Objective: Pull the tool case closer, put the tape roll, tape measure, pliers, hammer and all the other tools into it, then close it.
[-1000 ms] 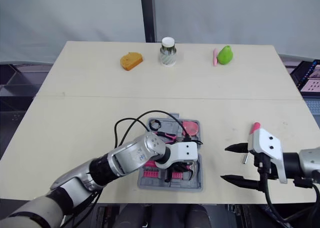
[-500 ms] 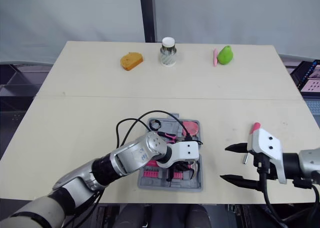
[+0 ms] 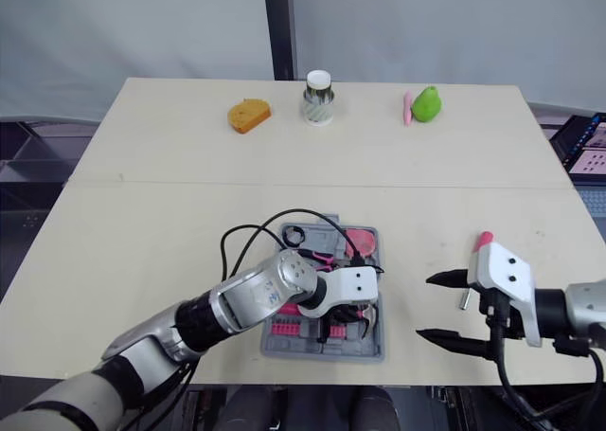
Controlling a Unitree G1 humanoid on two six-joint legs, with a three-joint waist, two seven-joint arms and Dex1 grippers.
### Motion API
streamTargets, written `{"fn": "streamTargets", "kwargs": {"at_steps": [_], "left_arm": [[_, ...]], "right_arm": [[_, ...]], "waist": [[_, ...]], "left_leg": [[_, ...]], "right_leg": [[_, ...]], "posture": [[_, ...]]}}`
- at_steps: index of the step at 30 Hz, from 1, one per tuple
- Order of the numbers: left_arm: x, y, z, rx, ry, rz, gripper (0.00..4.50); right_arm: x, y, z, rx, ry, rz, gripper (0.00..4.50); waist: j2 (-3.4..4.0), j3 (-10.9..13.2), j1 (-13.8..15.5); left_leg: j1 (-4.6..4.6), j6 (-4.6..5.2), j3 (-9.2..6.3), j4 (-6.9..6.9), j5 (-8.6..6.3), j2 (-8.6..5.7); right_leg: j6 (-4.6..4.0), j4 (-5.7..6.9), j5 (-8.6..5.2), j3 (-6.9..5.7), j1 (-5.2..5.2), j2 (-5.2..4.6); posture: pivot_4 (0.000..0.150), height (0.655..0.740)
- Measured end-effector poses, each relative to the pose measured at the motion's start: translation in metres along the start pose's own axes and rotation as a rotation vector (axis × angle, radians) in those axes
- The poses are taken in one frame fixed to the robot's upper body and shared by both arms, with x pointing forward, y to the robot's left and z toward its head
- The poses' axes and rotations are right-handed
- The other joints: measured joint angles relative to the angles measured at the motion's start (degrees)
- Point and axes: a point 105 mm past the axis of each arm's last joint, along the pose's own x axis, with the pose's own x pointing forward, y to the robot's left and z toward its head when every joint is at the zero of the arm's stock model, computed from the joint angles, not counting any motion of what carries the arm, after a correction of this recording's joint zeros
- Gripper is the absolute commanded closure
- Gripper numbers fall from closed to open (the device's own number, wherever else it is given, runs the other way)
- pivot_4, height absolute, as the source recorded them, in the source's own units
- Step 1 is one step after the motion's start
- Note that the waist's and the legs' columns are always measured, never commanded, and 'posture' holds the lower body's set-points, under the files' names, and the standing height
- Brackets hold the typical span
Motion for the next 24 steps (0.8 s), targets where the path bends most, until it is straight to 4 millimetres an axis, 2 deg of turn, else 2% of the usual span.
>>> {"fn": "streamTargets", "kwargs": {"at_steps": [5,6,7,9,20,24], "left_arm": [[0.001,-0.001,0.0,-0.004,-0.003,-0.003,4.44],[0.001,-0.001,0.0,-0.007,-0.005,-0.004,3.52],[0.001,-0.001,0.0,-0.013,-0.009,-0.005,3.2],[0.0,-0.003,0.004,-0.011,-0.027,-0.007,2.25],[-0.002,-0.001,0.005,-0.019,-0.032,0.001,2.25],[-0.013,-0.002,0.011,-0.015,-0.072,-0.015,2.25]], "right_arm": [[0.0,0.0,0.0,0.001,0.0,0.0,0.0],[0.0,0.0,0.0,0.001,0.0,0.0,0.0],[0.0,0.0,0.0,0.001,0.0,0.0,0.0],[0.0,0.0,0.0,0.001,0.0,0.0,0.0],[0.0,0.0,0.0,-0.001,-0.002,0.0,0.0],[0.0,0.0,0.002,0.0,-0.01,0.005,0.0]], "waist": [[0.0,0.0,0.0],[0.0,0.0,0.0],[0.0,0.0,0.0],[0.0,0.0,0.1],[0.01,0.0,0.0],[0.01,0.0,-0.1]], "left_leg": [[0.0,0.0,0.0,0.0,0.0,0.0],[0.0,0.0,0.0,0.0,0.0,0.0],[0.0,0.0,0.0,0.0,0.0,0.0],[0.0,0.0,0.0,0.02,0.0,0.0],[0.01,0.0,0.0,0.02,0.0,0.0],[0.01,0.0,0.0,0.02,0.0,0.01]], "right_leg": [[0.0,0.0,0.0,0.0,0.0,0.0],[0.0,0.0,0.0,0.0,0.0,0.0],[0.0,0.0,0.0,0.0,0.0,0.0],[0.0,0.0,0.0,0.0,0.01,0.0],[0.0,0.02,0.0,0.0,0.01,0.0],[0.0,0.03,0.0,0.01,0.0,0.0]], "posture": [[0.15,0.74],[0.15,0.74],[0.15,0.74],[0.15,0.74],[0.15,0.74],[0.15,0.74]]}}
